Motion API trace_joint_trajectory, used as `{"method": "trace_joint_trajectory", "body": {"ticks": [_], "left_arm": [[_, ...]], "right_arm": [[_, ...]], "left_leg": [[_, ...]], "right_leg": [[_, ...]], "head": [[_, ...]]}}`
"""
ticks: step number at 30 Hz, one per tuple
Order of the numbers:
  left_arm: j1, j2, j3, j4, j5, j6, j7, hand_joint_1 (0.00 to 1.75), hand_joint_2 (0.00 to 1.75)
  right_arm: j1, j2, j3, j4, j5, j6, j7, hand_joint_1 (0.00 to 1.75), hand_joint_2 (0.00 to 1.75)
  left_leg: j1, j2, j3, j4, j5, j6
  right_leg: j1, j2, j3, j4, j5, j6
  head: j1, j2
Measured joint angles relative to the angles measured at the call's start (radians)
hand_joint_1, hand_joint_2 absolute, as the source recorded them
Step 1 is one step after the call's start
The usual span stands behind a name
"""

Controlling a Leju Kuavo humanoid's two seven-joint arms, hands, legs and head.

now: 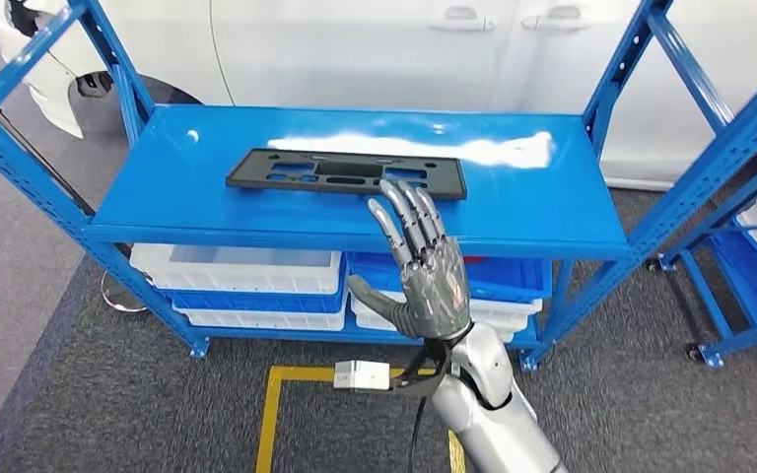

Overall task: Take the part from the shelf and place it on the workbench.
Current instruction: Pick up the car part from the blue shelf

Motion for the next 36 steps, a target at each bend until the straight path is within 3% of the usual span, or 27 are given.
{"method": "trace_joint_trajectory", "body": {"ticks": [3, 4, 7, 8, 9, 12, 14, 17, 18, 20, 22, 24, 25, 26, 27, 29, 30, 32, 34, 35, 36], "left_arm": [[0.0, 0.0, -0.005, 0.002, -0.001, 0.0, -0.003, 0.0, 0.0], [-0.001, 0.0, -0.007, 0.002, -0.002, -0.001, -0.005, 0.0, 0.0], [-0.002, 0.001, -0.016, 0.003, -0.008, -0.009, -0.01, 0.0, 0.0], [-0.001, 0.001, -0.02, 0.004, -0.012, -0.013, -0.011, 0.0, 0.0], [0.0, 0.002, -0.023, 0.005, -0.017, -0.016, -0.011, 0.0, 0.0], [-0.002, 0.0, -0.035, 0.006, -0.028, -0.022, -0.012, 0.0, 0.0], [-0.006, -0.001, -0.045, 0.007, -0.033, -0.027, -0.012, 0.0, 0.0], [-0.01, 0.002, -0.054, 0.007, -0.04, -0.031, -0.012, 0.0, 0.0], [-0.012, 0.003, -0.057, 0.007, -0.042, -0.032, -0.012, 0.0, 0.0], [-0.015, 0.005, -0.065, 0.007, -0.043, -0.033, -0.012, 0.0, 0.0], [-0.015, 0.006, -0.07, 0.007, -0.043, -0.033, -0.011, 0.0, 0.0], [-0.009, 0.008, -0.073, 0.008, -0.043, -0.032, -0.008, 0.0, 0.0], [-0.006, 0.009, -0.073, 0.008, -0.043, -0.032, -0.007, 0.0, 0.0], [-0.003, 0.01, -0.073, 0.009, -0.043, -0.032, -0.007, 0.0, 0.0], [-0.001, 0.011, -0.074, 0.011, -0.042, -0.032, -0.007, 0.0, 0.0], [-0.001, 0.012, -0.074, 0.015, -0.042, -0.032, -0.007, 0.0, 0.0], [-0.001, 0.012, -0.075, 0.016, -0.042, -0.032, -0.007, 0.0, 0.0], [-0.003, 0.012, -0.076, 0.016, -0.042, -0.032, -0.009, 0.0, 0.0], [-0.005, 0.013, -0.079, 0.016, -0.042, -0.031, -0.011, 0.0, 0.0], [-0.005, 0.013, -0.08, 0.016, -0.042, -0.031, -0.011, 0.0, 0.0], [-0.005, 0.014, -0.08, 0.016, -0.042, -0.03, -0.011, 0.0, 0.0]], "right_arm": [[-0.015, 0.0, 0.028, 0.035, 0.035, -0.002, 0.038, 0.0, 1.75], [-0.021, 0.0, 0.037, 0.049, 0.045, -0.003, 0.048, 0.0, 1.75], [-0.031, 0.0, 0.07, 0.116, 0.074, 0.001, 0.079, 0.0, 1.75], [-0.035, 0.0, 0.084, 0.147, 0.08, 0.011, 0.091, 0.0, 1.75], [-0.042, 0.001, 0.098, 0.179, 0.086, 0.024, 0.105, 0.0, 1.75], [-0.087, 0.011, 0.138, 0.29, 0.092, 0.049, 0.135, 0.0, 1.75], [-0.126, 0.02, 0.158, 0.37, 0.082, 0.055, 0.15, 0.0, 1.75], [-0.185, 0.037, 0.178, 0.475, 0.061, 0.059, 0.166, 0.0, 1.75], [-0.205, 0.045, 0.181, 0.508, 0.052, 0.057, 0.168, 0.0, 1.75], [-0.24, 0.058, 0.183, 0.568, 0.028, 0.055, 0.167, 0.0, 1.75], [-0.262, 0.067, 0.183, 0.618, 0.0, 0.058, 0.163, 0.0, 1.75], [-0.27, 0.07, 0.179, 0.656, -0.027, 0.064, 0.154, 0.0, 1.75], [-0.272, 0.072, 0.177, 0.67, -0.035, 0.065, 0.151, 0.0, 1.75], [-0.275, 0.074, 0.176, 0.684, -0.041, 0.063, 0.148, 0.0, 1.31], [-0.279, 0.077, 0.175, 0.696, -0.046, 0.059, 0.143, 0.0, 0.87], [-0.285, 0.084, 0.169, 0.719, -0.078, 0.05, 0.116, 0.0, 0.0], [-0.288, 0.088, 0.163, 0.726, -0.109, 0.053, 0.095, 0.0, 0.0], [-0.297, 0.096, 0.148, 0.732, -0.173, 0.067, 0.055, 0.0, 0.0], [-0.305, 0.099, 0.13, 0.734, -0.215, 0.076, 0.033, 0.0, 0.0], [-0.306, 0.098, 0.119, 0.734, -0.227, 0.079, 0.027, 0.0, 0.0], [-0.306, 0.096, 0.109, 0.735, -0.234, 0.082, 0.024, 0.0, 0.0]], "left_leg": [[0.004, -0.001, 0.017, -0.009, -0.01, 0.023], [0.003, -0.001, 0.025, -0.011, -0.014, 0.029], [-0.003, -0.002, 0.043, -0.012, -0.031, 0.038], [-0.005, -0.003, 0.052, -0.011, -0.039, 0.038], [-0.008, -0.003, 0.063, -0.011, -0.046, 0.038], [-0.015, -0.004, 0.096, -0.012, -0.073, 0.034], [-0.015, -0.003, 0.107, -0.013, -0.086, 0.026], [-0.015, 0.0, 0.113, 0.012, -0.085, 0.01], [-0.014, 0.0, 0.098, 0.046, -0.082, 0.004], [-0.007, 0.0, 0.029, 0.157, -0.096, -0.011], [0.002, 0.001, -0.054, 0.257, -0.148, -0.025], [0.01, 0.001, -0.097, 0.261, -0.185, -0.033], [0.014, 0.002, -0.101, 0.224, -0.173, -0.037], [0.018, 0.004, -0.097, 0.162, -0.122, -0.04], [0.02, 0.007, -0.092, 0.094, -0.047, -0.041], [0.018, 0.013, -0.084, 0.013, 0.065, -0.029], [0.016, 0.014, -0.082, 0.002, 0.081, -0.02], [0.016, 0.01, -0.067, 0.0, 0.065, -0.002], [0.017, 0.009, -0.042, -0.008, 0.049, 0.013], [0.017, 0.008, -0.03, -0.011, 0.039, 0.018], [0.016, 0.006, -0.017, -0.011, 0.027, 0.021]], "right_leg": [[-0.001, -0.002, -0.015, 0.045, -0.012, 0.014], [-0.002, -0.003, -0.041, 0.093, -0.029, 0.016], [-0.003, -0.003, -0.169, 0.281, -0.09, 0.02], [-0.003, -0.003, -0.196, 0.302, -0.085, 0.017], [-0.001, -0.003, -0.203, 0.283, -0.061, 0.012], [0.016, -0.004, -0.155, 0.09, 0.068, -0.019], [0.026, -0.004, -0.134, 0.014, 0.101, -0.031], [0.022, -0.001, -0.109, -0.003, 0.089, -0.038], [0.018, -0.001, -0.095, -0.008, 0.083, -0.041], [0.013, -0.002, -0.068, -0.014, 0.068, -0.043], [0.009, -0.002, -0.043, -0.015, 0.047, -0.041], [0.004, 0.0, -0.01, -0.014, 0.021, -0.035], [0.001, 0.001, 0.009, -0.014, 0.006, -0.032], [-0.001, 0.002, 0.027, -0.015, -0.009, -0.027], [-0.002, 0.002, 0.043, -0.012, -0.024, -0.021], [0.0, 0.003, 0.064, -0.016, -0.051, -0.007], [0.001, 0.003, 0.072, -0.016, -0.056, 0.0], [0.0, 0.003, 0.065, 0.013, -0.042, 0.015], [-0.003, 0.002, 0.005, 0.119, -0.022, 0.024], [-0.004, 0.001, -0.042, 0.185, -0.033, 0.026], [-0.004, 0.001, -0.09, 0.244, -0.061, 0.027]], "head": [[0.004, 0.0], [0.005, 0.0], [0.007, 0.0], [0.007, 0.0], [0.007, 0.0], [0.005, 0.0], [0.0, 0.0], [-0.002, 0.0], [-0.004, 0.0], [-0.007, 0.0], [-0.008, 0.0], [-0.008, 0.0], [-0.008, 0.0], [-0.008, 0.0], [-0.009, 0.0], [-0.009, 0.0], [-0.01, 0.0], [-0.009, 0.0], [-0.008, 0.0], [-0.007, 0.0], [-0.006, 0.0]]}}
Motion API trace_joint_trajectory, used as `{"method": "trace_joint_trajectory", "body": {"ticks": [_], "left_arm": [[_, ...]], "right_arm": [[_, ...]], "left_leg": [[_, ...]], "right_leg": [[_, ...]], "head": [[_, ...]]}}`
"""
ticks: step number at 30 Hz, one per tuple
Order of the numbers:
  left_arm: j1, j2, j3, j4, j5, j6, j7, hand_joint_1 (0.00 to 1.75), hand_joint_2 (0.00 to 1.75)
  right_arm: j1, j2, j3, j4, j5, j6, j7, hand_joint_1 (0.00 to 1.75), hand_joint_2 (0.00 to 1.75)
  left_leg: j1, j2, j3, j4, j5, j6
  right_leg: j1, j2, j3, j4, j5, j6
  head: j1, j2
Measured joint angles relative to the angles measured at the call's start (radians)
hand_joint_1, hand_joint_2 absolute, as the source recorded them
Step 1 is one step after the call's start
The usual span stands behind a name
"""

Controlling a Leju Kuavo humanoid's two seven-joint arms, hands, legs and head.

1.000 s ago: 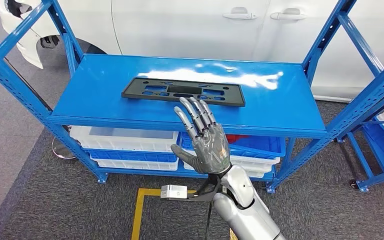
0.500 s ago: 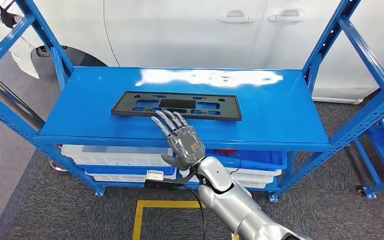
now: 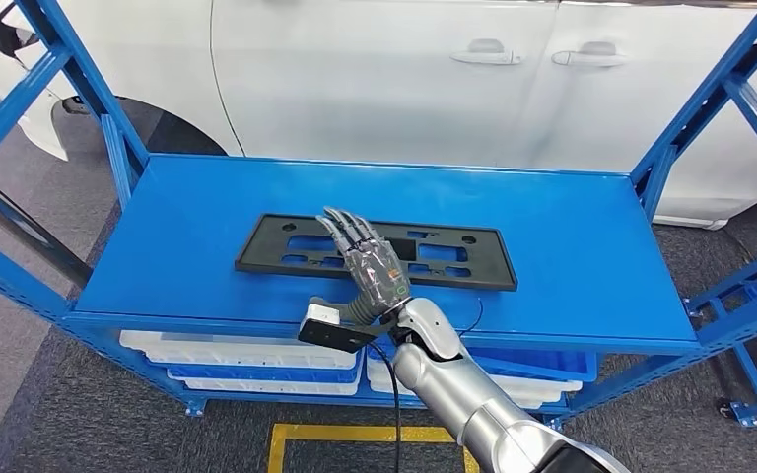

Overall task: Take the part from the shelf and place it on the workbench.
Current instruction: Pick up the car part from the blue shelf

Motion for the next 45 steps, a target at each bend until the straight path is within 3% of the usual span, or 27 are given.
{"method": "trace_joint_trajectory", "body": {"ticks": [2, 3, 4, 5, 7, 8, 9, 11, 13, 16, 18, 19, 21, 23, 26, 28, 29, 32, 33, 34, 35, 37, 39, 43, 45], "left_arm": [[0.002, 0.001, -0.001, 0.0, 0.0, 0.001, 0.0, 0.0, 0.0], [0.003, 0.001, -0.003, 0.0, 0.0, 0.001, 0.0, 0.0, 0.0], [0.003, 0.001, -0.005, 0.0, 0.0, 0.001, 0.0, 0.0, 0.0], [0.003, 0.001, -0.007, 0.0, 0.0, 0.001, 0.0, 0.0, 0.0], [0.001, -0.001, -0.012, 0.001, 0.0, 0.003, 0.0, 0.0, 0.0], [0.0, -0.001, -0.014, 0.001, 0.0, 0.004, 0.0, 0.0, 0.0], [-0.001, -0.002, -0.015, 0.002, 0.0, 0.007, 0.0, 0.0, 0.0], [-0.002, 0.0, -0.016, 0.002, 0.0, 0.012, 0.0, 0.0, 0.0], [-0.004, 0.002, -0.017, 0.002, 0.001, 0.015, -0.002, 0.0, 0.0], [-0.008, 0.002, -0.017, 0.002, 0.007, 0.016, -0.007, 0.0, 0.0], [-0.008, 0.003, -0.017, 0.002, 0.012, 0.017, -0.01, 0.0, 0.0], [-0.007, 0.003, -0.017, 0.002, 0.015, 0.018, -0.01, 0.0, 0.0], [-0.006, 0.003, -0.017, 0.003, 0.019, 0.021, -0.01, 0.0, 0.0], [-0.006, 0.003, -0.017, 0.004, 0.024, 0.024, -0.011, 0.0, 0.0], [-0.004, 0.002, -0.016, 0.005, 0.032, 0.027, -0.013, 0.0, 0.0], [0.0, 0.0, -0.016, 0.006, 0.037, 0.031, -0.015, 0.0, 0.0], [0.001, 0.0, -0.016, 0.006, 0.04, 0.033, -0.016, 0.0, 0.0], [0.003, -0.001, -0.015, 0.006, 0.048, 0.035, -0.02, 0.0, 0.0], [0.004, -0.002, -0.014, 0.006, 0.05, 0.035, -0.021, 0.0, 0.0], [0.006, -0.002, -0.014, 0.006, 0.052, 0.035, -0.021, 0.0, 0.0], [0.007, -0.003, -0.014, 0.006, 0.054, 0.035, -0.022, 0.0, 0.0], [0.006, -0.006, -0.014, 0.006, 0.06, 0.035, -0.024, 0.0, 0.0], [0.006, -0.009, -0.014, 0.006, 0.066, 0.035, -0.027, 0.0, 0.0], [0.005, -0.01, -0.014, 0.006, 0.073, 0.035, -0.03, 0.0, 0.0], [0.006, -0.01, -0.014, 0.006, 0.074, 0.035, -0.031, 0.0, 0.0]], "right_arm": [[0.001, -0.004, -0.016, 0.002, -0.006, 0.008, -0.002, 0.0, 0.0], [0.002, -0.006, -0.022, 0.002, -0.008, 0.011, -0.002, 0.0, 0.0], [0.002, -0.008, -0.028, 0.003, -0.009, 0.012, -0.002, 0.0, 0.0], [0.001, -0.009, -0.032, 0.003, -0.009, 0.013, -0.002, 0.0, 0.0], [0.001, -0.011, -0.041, 0.005, -0.003, 0.016, 0.004, 0.0, 0.0], [0.001, -0.013, -0.044, 0.007, 0.006, 0.019, 0.011, 0.0, 0.0], [0.001, -0.015, -0.046, 0.008, 0.019, 0.023, 0.019, 0.0, 0.0], [-0.001, -0.017, -0.048, 0.01, 0.048, 0.03, 0.031, 0.0, 0.0], [-0.004, -0.016, -0.048, 0.01, 0.073, 0.032, 0.035, 0.0, 0.0], [0.003, -0.016, -0.048, 0.01, 0.108, 0.036, 0.033, 0.0, 0.0], [0.014, -0.016, -0.048, 0.009, 0.121, 0.037, 0.026, 0.0, 0.0], [0.021, -0.017, -0.048, 0.007, 0.122, 0.035, 0.019, 0.0, 0.0], [0.032, -0.021, -0.048, -0.006, 0.109, 0.024, -0.004, 0.0, 0.0], [0.047, -0.028, -0.055, -0.035, 0.075, -0.008, -0.04, 0.0, 0.0], [0.087, -0.038, -0.086, -0.13, -0.021, -0.07, -0.12, 0.0, 0.0], [0.122, -0.042, -0.122, -0.23, -0.104, -0.087, -0.185, 0.0, 0.0], [0.139, -0.044, -0.143, -0.286, -0.147, -0.091, -0.212, 0.0, 0.0], [0.189, -0.059, -0.192, -0.453, -0.273, -0.094, -0.259, 0.0, 0.0], [0.205, -0.068, -0.202, -0.503, -0.308, -0.093, -0.265, 0.0, 0.0], [0.219, -0.077, -0.208, -0.549, -0.341, -0.088, -0.267, 0.0, 0.0], [0.229, -0.086, -0.212, -0.591, -0.373, -0.077, -0.266, 0.0, 0.0], [0.24, -0.106, -0.213, -0.666, -0.436, -0.037, -0.257, 0.0, 0.0], [0.249, -0.124, -0.211, -0.722, -0.478, 0.017, -0.241, 0.0, 0.0], [0.275, -0.154, -0.205, -0.789, -0.536, 0.137, -0.214, 0.0, 0.0], [0.288, -0.161, -0.196, -0.807, -0.537, 0.178, -0.208, 0.0, 0.87]], "left_leg": [[-0.003, -0.004, 0.027, 0.0, -0.024, 0.002], [-0.005, -0.006, 0.043, 0.0, -0.037, 0.003], [-0.008, -0.007, 0.06, 0.0, -0.049, 0.003], [-0.01, -0.008, 0.077, 0.0, -0.062, 0.003], [-0.016, -0.011, 0.104, 0.002, -0.085, -0.003], [-0.018, -0.012, 0.112, 0.002, -0.097, -0.007], [-0.021, -0.014, 0.117, 0.006, -0.104, -0.012], [-0.023, -0.015, 0.122, 0.016, -0.11, -0.02], [-0.022, -0.012, 0.103, 0.068, -0.116, -0.029], [-0.015, -0.007, 0.004, 0.233, -0.186, -0.046], [-0.01, -0.006, -0.049, 0.292, -0.211, -0.053], [-0.008, -0.006, -0.052, 0.273, -0.192, -0.054], [-0.007, -0.006, -0.017, 0.148, -0.101, -0.052], [-0.01, -0.006, 0.02, 0.034, -0.047, -0.042], [-0.013, -0.007, 0.03, 0.004, -0.038, -0.017], [-0.01, -0.005, 0.034, -0.001, -0.029, -0.006], [-0.008, -0.004, 0.035, -0.003, -0.027, -0.001], [-0.01, -0.003, 0.036, -0.003, -0.028, 0.006], [-0.011, -0.003, 0.036, -0.003, -0.029, 0.007], [-0.011, -0.004, 0.037, -0.003, -0.03, 0.007], [-0.012, -0.004, 0.038, -0.003, -0.031, 0.006], [-0.015, -0.004, 0.041, -0.002, -0.033, 0.003], [-0.019, -0.004, 0.043, -0.001, -0.037, -0.004], [-0.018, -0.003, 0.041, 0.011, -0.049, -0.024], [-0.016, -0.003, 0.008, 0.091, -0.099, -0.033]], "right_leg": [[0.0, 0.0, -0.074, 0.06, -0.069, 0.0], [0.001, 0.0, -0.092, 0.05, -0.08, -0.003], [0.004, 0.0, -0.098, 0.013, -0.064, -0.008], [0.007, 0.0, -0.093, -0.042, -0.02, -0.016], [0.02, 0.002, -0.082, -0.17, 0.114, -0.037], [0.025, 0.005, -0.078, -0.21, 0.166, -0.045], [0.028, 0.008, -0.075, -0.234, 0.195, -0.05], [0.025, 0.012, -0.064, -0.241, 0.196, -0.057], [0.019, 0.012, -0.047, -0.249, 0.188, -0.065], [0.016, 0.011, -0.03, -0.253, 0.174, -0.073], [0.017, 0.012, -0.02, -0.252, 0.165, -0.073], [0.016, 0.014, -0.015, -0.252, 0.161, -0.072], [0.016, 0.016, -0.002, -0.251, 0.152, -0.066], [0.018, 0.016, 0.004, -0.25, 0.146, -0.058], [0.021, 0.016, 0.001, -0.248, 0.141, -0.041], [0.019, 0.013, -0.006, -0.226, 0.123, -0.03], [0.018, 0.011, -0.021, -0.19, 0.099, -0.024], [0.011, 0.006, -0.11, 0.005, 0.003, -0.013], [0.01, 0.006, -0.129, 0.044, -0.007, -0.012], [0.009, 0.006, -0.128, 0.043, 0.004, -0.013], [0.009, 0.005, -0.107, 0.001, 0.03, -0.016], [0.013, 0.003, -0.031, -0.146, 0.091, -0.027], [0.017, -0.001, 0.016, -0.238, 0.118, -0.034], [0.014, -0.002, 0.026, -0.258, 0.123, -0.049], [0.009, -0.004, 0.032, -0.264, 0.126, -0.057]], "head": [[0.0, 0.0], [0.0, 0.0], [0.0, 0.0], [0.0, 0.0], [-0.001, 0.0], [-0.003, 0.0], [-0.004, 0.0], [-0.005, 0.0], [-0.006, 0.0], [-0.007, 0.0], [-0.006, 0.0], [-0.007, 0.0], [-0.007, 0.0], [-0.006, 0.0], [-0.004, 0.0], [-0.003, 0.0], [-0.001, 0.0], [0.003, 0.0], [0.003, 0.0], [0.003, 0.0], [0.003, 0.0], [0.003, 0.0], [0.002, 0.0], [0.002, 0.0], [0.001, 0.0]]}}
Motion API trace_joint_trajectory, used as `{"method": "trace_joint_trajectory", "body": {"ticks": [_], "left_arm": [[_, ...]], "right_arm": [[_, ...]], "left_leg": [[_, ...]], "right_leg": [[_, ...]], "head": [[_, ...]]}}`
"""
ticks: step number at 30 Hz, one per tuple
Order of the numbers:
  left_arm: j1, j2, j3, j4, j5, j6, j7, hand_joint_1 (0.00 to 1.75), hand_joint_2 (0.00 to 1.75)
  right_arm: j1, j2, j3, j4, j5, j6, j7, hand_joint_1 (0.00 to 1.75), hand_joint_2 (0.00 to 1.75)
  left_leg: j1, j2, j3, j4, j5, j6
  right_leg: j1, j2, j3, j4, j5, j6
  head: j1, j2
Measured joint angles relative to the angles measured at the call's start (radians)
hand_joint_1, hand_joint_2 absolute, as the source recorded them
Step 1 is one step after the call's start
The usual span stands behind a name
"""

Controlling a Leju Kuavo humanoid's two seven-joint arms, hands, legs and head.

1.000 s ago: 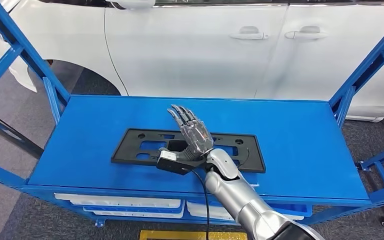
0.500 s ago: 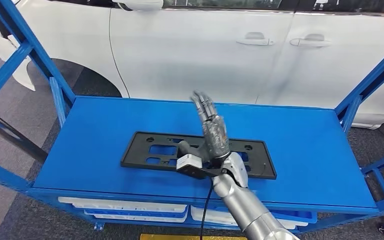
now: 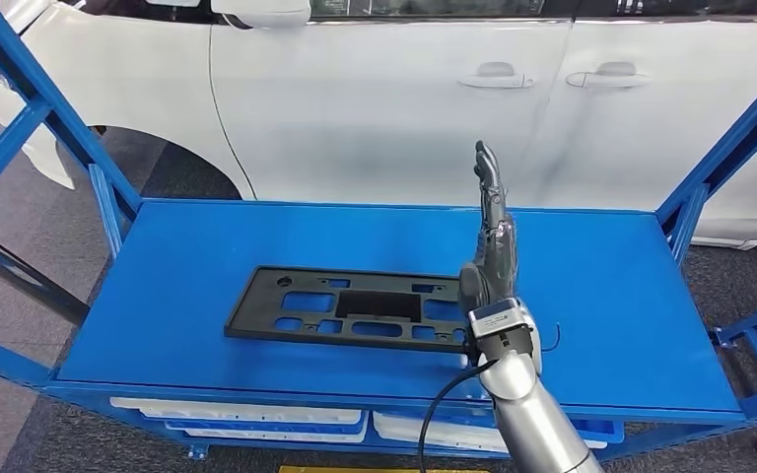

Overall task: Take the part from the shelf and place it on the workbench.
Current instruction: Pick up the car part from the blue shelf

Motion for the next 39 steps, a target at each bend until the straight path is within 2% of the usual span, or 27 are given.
{"method": "trace_joint_trajectory", "body": {"ticks": [2, 3, 4, 5, 7, 8, 9, 10, 13, 15, 17, 18, 19, 20, 21, 22, 24, 25, 28, 29, 31, 33, 34, 35, 36, 37, 39], "left_arm": [[0.0, 0.0, 0.0, 0.0, 0.003, 0.0, 0.0, 0.0, 0.0], [0.001, -0.001, 0.0, 0.0, 0.005, -0.001, 0.0, 0.0, 0.0], [0.002, -0.001, 0.0, 0.0, 0.007, -0.001, -0.001, 0.0, 0.0], [0.002, -0.001, 0.0, 0.0, 0.008, -0.002, -0.001, 0.0, 0.0], [0.002, 0.0, 0.0, 0.0, 0.008, -0.003, -0.003, 0.0, 0.0], [0.002, 0.0, 0.0, 0.0, 0.009, -0.003, -0.005, 0.0, 0.0], [0.001, 0.0, 0.0, 0.0, 0.008, -0.003, -0.006, 0.0, 0.0], [0.0, 0.0, 0.0, 0.0, 0.008, -0.004, -0.008, 0.0, 0.0], [-0.001, 0.0, -0.001, 0.0, 0.007, -0.004, -0.011, 0.0, 0.0], [-0.002, -0.001, -0.001, 0.0, 0.007, -0.004, -0.012, 0.0, 0.0], [-0.002, -0.001, -0.001, 0.0, 0.007, -0.004, -0.012, 0.0, 0.0], [-0.002, -0.001, -0.002, 0.0, 0.007, -0.004, -0.012, 0.0, 0.0], [-0.001, -0.001, -0.003, 0.0, 0.007, -0.004, -0.012, 0.0, 0.0], [-0.001, -0.001, -0.003, 0.0, 0.006, -0.004, -0.012, 0.0, 0.0], [-0.001, -0.002, -0.004, 0.0, 0.006, -0.004, -0.013, 0.0, 0.0], [-0.001, -0.002, -0.005, 0.0, 0.005, -0.003, -0.013, 0.0, 0.0], [-0.002, -0.002, -0.006, 0.0, 0.001, -0.003, -0.015, 0.0, 0.0], [-0.002, -0.002, -0.007, 0.0, -0.002, -0.003, -0.016, 0.0, 0.0], [-0.004, -0.001, -0.014, 0.0, -0.012, -0.003, -0.021, 0.0, 0.0], [-0.005, 0.0, -0.019, 0.0, -0.015, -0.003, -0.022, 0.0, 0.0], [-0.006, 0.001, -0.027, 0.0, -0.021, -0.005, -0.023, 0.0, 0.0], [-0.006, 0.001, -0.03, 0.0, -0.025, -0.006, -0.023, 0.0, 0.0], [-0.006, 0.002, -0.031, 0.0, -0.026, -0.006, -0.022, 0.0, 0.0], [-0.006, 0.002, -0.033, 0.0, -0.026, -0.006, -0.022, 0.0, 0.0], [-0.006, 0.003, -0.035, 0.0, -0.027, -0.006, -0.021, 0.0, 0.0], [-0.006, 0.004, -0.037, 0.0, -0.027, -0.006, -0.021, 0.0, 0.0], [-0.008, 0.006, -0.04, 0.0, -0.027, -0.006, -0.021, 0.0, 0.0]], "right_arm": [[0.019, -0.009, 0.015, -0.008, 0.024, 0.036, 0.01, 0.0, 1.75], [0.032, -0.015, 0.024, -0.009, 0.046, 0.05, 0.014, 0.0, 1.75], [0.046, -0.021, 0.036, -0.009, 0.076, 0.058, 0.017, 0.0, 1.75], [0.06, -0.028, 0.05, -0.009, 0.112, 0.06, 0.019, 0.0, 1.75], [0.082, -0.038, 0.082, -0.009, 0.191, 0.042, 0.02, 0.0, 1.75], [0.09, -0.043, 0.099, -0.007, 0.232, 0.025, 0.023, 0.0, 1.75], [0.096, -0.048, 0.117, -0.003, 0.274, 0.003, 0.029, 0.0, 1.75], [0.102, -0.054, 0.137, 0.004, 0.326, -0.026, 0.038, 0.0, 1.75], [0.107, -0.066, 0.193, 0.042, 0.49, -0.132, 0.077, 0.0, 1.75], [0.106, -0.073, 0.224, 0.078, 0.587, -0.197, 0.108, 0.0, 1.75], [0.106, -0.08, 0.25, 0.119, 0.685, -0.237, 0.141, 0.0, 1.75], [0.107, -0.082, 0.258, 0.139, 0.741, -0.249, 0.156, 0.0, 1.75], [0.107, -0.083, 0.262, 0.156, 0.801, -0.255, 0.169, 0.0, 1.75], [0.108, -0.083, 0.264, 0.171, 0.856, -0.257, 0.178, 0.0, 1.75], [0.108, -0.081, 0.264, 0.183, 0.902, -0.258, 0.185, 0.0, 1.75], [0.107, -0.078, 0.263, 0.194, 0.947, -0.258, 0.193, 0.0, 1.75], [0.103, -0.069, 0.261, 0.211, 1.022, -0.258, 0.213, 0.0, 1.75], [0.101, -0.064, 0.26, 0.218, 1.055, -0.259, 0.226, 0.0, 1.75], [0.093, -0.046, 0.258, 0.234, 1.131, -0.26, 0.278, 0.0, 1.75], [0.087, -0.039, 0.258, 0.239, 1.15, -0.26, 0.298, 0.0, 1.75], [0.075, -0.023, 0.259, 0.248, 1.178, -0.26, 0.333, 0.0, 1.75], [0.066, -0.009, 0.262, 0.261, 1.193, -0.261, 0.356, 0.0, 1.75], [0.063, -0.003, 0.266, 0.27, 1.197, -0.261, 0.365, 0.0, 1.75], [0.06, 0.003, 0.269, 0.279, 1.2, -0.261, 0.373, 0.0, 1.75], [0.056, 0.009, 0.274, 0.286, 1.202, -0.261, 0.38, 0.0, 1.75], [0.05, 0.015, 0.279, 0.293, 1.204, -0.261, 0.385, 0.0, 1.75], [0.035, 0.026, 0.289, 0.307, 1.204, -0.262, 0.395, 0.0, 1.75]], "left_leg": [[0.004, 0.0, -0.063, 0.137, -0.065, -0.007], [0.005, 0.0, -0.088, 0.187, -0.081, -0.009], [0.006, 0.0, -0.095, 0.201, -0.077, -0.01], [0.007, 0.0, -0.082, 0.173, -0.052, -0.01], [0.006, 0.0, -0.013, 0.029, 0.019, -0.004], [0.005, -0.001, 0.017, -0.035, 0.042, 0.0], [0.003, -0.001, 0.036, -0.076, 0.053, 0.005], [0.001, -0.002, 0.042, -0.091, 0.053, 0.009], [0.003, -0.001, 0.046, -0.1, 0.058, 0.024], [0.008, 0.0, 0.05, -0.107, 0.063, 0.035], [0.007, 0.001, 0.049, -0.106, 0.062, 0.039], [0.007, 0.001, 0.049, -0.106, 0.062, 0.039], [0.007, 0.0, 0.048, -0.105, 0.061, 0.038], [0.007, 0.0, 0.049, -0.103, 0.06, 0.037], [0.007, -0.002, 0.05, -0.102, 0.059, 0.035], [0.008, -0.002, 0.052, -0.1, 0.056, 0.032], [0.005, -0.003, 0.053, -0.096, 0.051, 0.023], [0.004, -0.003, 0.053, -0.095, 0.049, 0.016], [0.007, -0.002, 0.054, -0.093, 0.044, -0.004], [0.008, -0.002, 0.048, -0.077, 0.032, -0.009], [0.01, -0.002, 0.008, 0.017, -0.023, -0.017], [0.011, -0.001, -0.058, 0.157, -0.083, -0.022], [0.011, -0.001, -0.079, 0.2, -0.092, -0.022], [0.01, -0.001, -0.082, 0.202, -0.08, -0.021], [0.01, -0.001, -0.065, 0.162, -0.05, -0.018], [0.01, -0.001, -0.031, 0.089, -0.009, -0.014], [0.006, -0.002, 0.031, -0.046, 0.043, -0.004]], "right_leg": [[0.001, 0.0, 0.001, 0.0, -0.001, -0.004], [0.002, 0.0, 0.002, 0.0, -0.002, -0.004], [0.002, 0.0, 0.002, 0.001, -0.003, -0.004], [0.003, 0.001, 0.004, 0.002, -0.005, -0.003], [0.003, 0.004, 0.008, 0.006, -0.011, 0.001], [0.005, 0.005, 0.008, 0.009, -0.013, 0.004], [0.007, 0.005, 0.008, 0.011, -0.016, 0.008], [0.008, 0.005, 0.008, 0.011, -0.017, 0.013], [0.007, 0.004, 0.006, 0.017, -0.024, 0.029], [0.005, 0.003, -0.024, 0.084, -0.065, 0.039], [-0.001, 0.003, -0.089, 0.22, -0.131, 0.047], [-0.003, 0.003, -0.12, 0.281, -0.151, 0.05], [-0.006, 0.003, -0.136, 0.309, -0.152, 0.052], [-0.008, 0.002, -0.131, 0.295, -0.132, 0.053], [-0.011, 0.001, -0.106, 0.242, -0.099, 0.053], [-0.012, 0.0, -0.068, 0.163, -0.064, 0.051], [-0.01, -0.001, -0.013, 0.047, -0.023, 0.043], [-0.007, -0.001, -0.001, 0.022, -0.018, 0.038], [-0.004, 0.001, 0.0, 0.017, -0.016, 0.019], [-0.005, 0.001, 0.002, 0.014, -0.015, 0.012], [-0.007, -0.001, 0.004, 0.01, -0.013, 0.002], [-0.004, -0.001, 0.004, 0.01, -0.014, -0.002], [-0.002, -0.001, 0.005, 0.01, -0.015, -0.003], [0.0, 0.0, 0.006, 0.011, -0.015, -0.003], [0.001, 0.001, 0.008, 0.011, -0.016, -0.004], [0.002, 0.002, 0.01, 0.011, -0.017, -0.003], [0.006, 0.004, 0.012, 0.013, -0.019, 0.003]], "head": [[0.0, 0.0], [0.0, 0.0], [0.0, 0.0], [0.0, 0.0], [0.0, 0.0], [0.0, 0.0], [0.0, 0.0], [0.001, 0.0], [0.001, 0.0], [0.002, 0.0], [0.002, 0.0], [0.002, 0.0], [0.002, 0.0], [0.002, 0.0], [0.002, 0.0], [0.003, 0.0], [0.002, 0.0], [0.001, 0.0], [0.001, 0.0], [0.001, 0.0], [0.0, 0.0], [0.0, 0.0], [0.0, 0.0], [0.0, 0.0], [0.0, 0.0], [0.0, 0.0], [0.0, 0.0]]}}
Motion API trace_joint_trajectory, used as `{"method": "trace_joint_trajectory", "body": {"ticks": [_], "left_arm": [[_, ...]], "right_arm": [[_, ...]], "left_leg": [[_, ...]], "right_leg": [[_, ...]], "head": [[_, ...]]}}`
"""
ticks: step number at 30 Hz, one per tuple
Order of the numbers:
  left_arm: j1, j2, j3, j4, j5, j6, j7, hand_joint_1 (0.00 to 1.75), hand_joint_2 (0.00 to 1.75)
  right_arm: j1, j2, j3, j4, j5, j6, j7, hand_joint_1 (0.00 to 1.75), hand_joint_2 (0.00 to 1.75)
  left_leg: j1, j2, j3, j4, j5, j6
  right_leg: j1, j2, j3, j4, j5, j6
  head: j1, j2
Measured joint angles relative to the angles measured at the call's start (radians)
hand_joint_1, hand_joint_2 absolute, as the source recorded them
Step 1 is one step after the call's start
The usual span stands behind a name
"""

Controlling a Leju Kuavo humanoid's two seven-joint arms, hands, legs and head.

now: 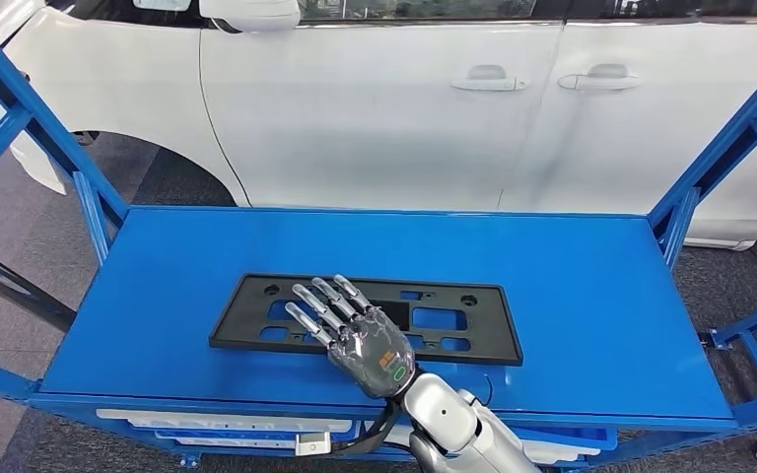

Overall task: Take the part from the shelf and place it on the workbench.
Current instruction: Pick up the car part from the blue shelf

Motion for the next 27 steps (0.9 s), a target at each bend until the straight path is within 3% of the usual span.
{"method": "trace_joint_trajectory", "body": {"ticks": [1, 5, 7, 9, 10, 11, 12, 14, 16, 19, 21, 24, 25, 26, 27], "left_arm": [[-0.002, 0.001, -0.002, 0.0, 0.0, 0.0, 0.0, 0.0, 0.0], [-0.004, 0.001, -0.01, 0.0, 0.001, -0.005, -0.001, 0.0, 0.0], [-0.006, 0.001, -0.012, 0.0, 0.001, -0.006, -0.001, 0.0, 0.0], [-0.006, 0.002, -0.013, 0.0, 0.001, -0.006, -0.002, 0.0, 0.0], [-0.005, 0.002, -0.013, 0.0, 0.001, -0.006, -0.001, 0.0, 0.0], [-0.005, 0.002, -0.013, 0.0, 0.0, -0.006, -0.001, 0.0, 0.0], [-0.004, 0.002, -0.013, 0.0, -0.002, -0.007, -0.001, 0.0, 0.0], [-0.005, 0.002, -0.012, 0.0, -0.005, -0.009, -0.001, 0.0, 0.0], [-0.005, 0.002, -0.012, 0.0, -0.005, -0.011, -0.001, 0.0, 0.0], [-0.005, 0.003, -0.013, 0.0, 0.001, -0.012, -0.002, 0.0, 0.0], [-0.005, 0.005, -0.014, 0.0, 0.002, -0.012, -0.003, 0.0, 0.0], [-0.005, 0.006, -0.014, 0.0, 0.002, -0.012, -0.004, 0.0, 0.0], [-0.005, 0.006, -0.014, 0.0, 0.002, -0.012, -0.005, 0.0, 0.0], [-0.004, 0.006, -0.014, 0.0, 0.002, -0.012, -0.005, 0.0, 0.0], [-0.003, 0.006, -0.014, 0.0, 0.002, -0.012, -0.005, 0.0, 0.0]], "right_arm": [[-0.008, 0.004, 0.005, 0.007, -0.001, 0.0, 0.003, 0.0, 1.75], [-0.03, 0.013, 0.026, 0.031, -0.009, -0.002, 0.006, 0.0, 1.75], [-0.038, 0.015, 0.031, 0.04, -0.011, -0.004, 0.006, 0.0, 1.75], [-0.042, 0.015, 0.036, 0.051, -0.012, -0.005, 0.006, 0.0, 1.75], [-0.042, 0.014, 0.04, 0.057, -0.014, -0.005, 0.011, 0.0, 1.75], [-0.043, 0.013, 0.046, 0.063, -0.019, -0.005, 0.018, 0.0, 1.75], [-0.047, 0.012, 0.055, 0.068, -0.026, -0.005, 0.026, 0.0, 1.75], [-0.057, 0.007, 0.072, 0.077, -0.045, -0.006, 0.029, 0.0, 1.75], [-0.064, 0.003, 0.078, 0.085, -0.063, -0.006, 0.013, 0.0, 1.75], [-0.068, -0.004, 0.08, 0.097, -0.078, -0.006, -0.031, 0.0, 1.75], [-0.071, -0.005, 0.079, 0.107, -0.081, -0.007, -0.057, 0.0, 1.75], [-0.076, -0.006, 0.078, 0.129, -0.076, -0.007, -0.07, 0.0, 1.75], [-0.076, -0.006, 0.078, 0.139, -0.073, -0.007, -0.07, 0.0, 1.75], [-0.076, -0.006, 0.078, 0.148, -0.069, -0.007, -0.07, 0.0, 1.75], [-0.077, -0.005, 0.078, 0.156, -0.064, -0.007, -0.068, 0.0, 1.75]], "left_leg": [[-0.002, -0.001, 0.015, -0.035, 0.009, 0.005], [0.0, 0.0, 0.019, -0.056, 0.016, 0.024], [0.005, 0.002, 0.021, -0.063, 0.022, 0.034], [0.003, 0.002, 0.019, -0.063, 0.022, 0.037], [0.003, 0.002, 0.018, -0.062, 0.022, 0.037], [0.003, 0.002, 0.017, -0.06, 0.022, 0.036], [0.003, 0.001, 0.017, -0.059, 0.021, 0.035], [0.002, 0.0, 0.018, -0.054, 0.018, 0.031], [-0.001, -0.001, 0.016, -0.05, 0.015, 0.023], [-0.001, -0.001, 0.014, -0.049, 0.012, 0.004], [0.002, 0.0, 0.003, -0.018, -0.011, -0.006], [0.005, 0.001, -0.077, 0.162, -0.103, -0.017], [0.005, 0.001, -0.104, 0.219, -0.122, -0.019], [0.005, 0.001, -0.116, 0.243, -0.122, -0.019], [0.005, 0.001, -0.109, 0.226, -0.102, -0.018]], "right_leg": [[0.001, 0.0, -0.001, 0.001, 0.0, 0.004], [0.002, 0.0, -0.008, 0.014, -0.01, 0.024], [-0.001, 0.0, -0.046, 0.096, -0.059, 0.033], [-0.006, -0.001, -0.114, 0.237, -0.122, 0.04], [-0.008, -0.001, -0.139, 0.287, -0.134, 0.043], [-0.01, -0.001, -0.147, 0.3, -0.126, 0.044], [-0.012, -0.001, -0.134, 0.269, -0.099, 0.045], [-0.014, -0.003, -0.065, 0.122, -0.029, 0.039], [-0.01, -0.004, -0.018, 0.02, 0.002, 0.031], [-0.007, -0.002, -0.014, 0.003, 0.006, 0.015], [-0.01, -0.003, -0.009, -0.006, 0.01, 0.003], [-0.01, -0.005, -0.008, -0.01, 0.012, -0.004], [-0.009, -0.005, -0.008, -0.009, 0.012, -0.004], [-0.009, -0.005, -0.008, -0.008, 0.011, -0.005], [-0.008, -0.004, -0.008, -0.007, 0.011, -0.004]], "head": [[0.0, 0.0], [0.002, 0.0], [0.006, 0.0], [0.008, 0.0], [0.008, 0.0], [0.008, 0.0], [0.009, 0.0], [0.009, 0.0], [0.008, 0.0], [0.008, 0.0], [0.006, 0.0], [0.003, 0.0], [0.004, 0.0], [0.003, 0.0], [0.003, 0.0]]}}
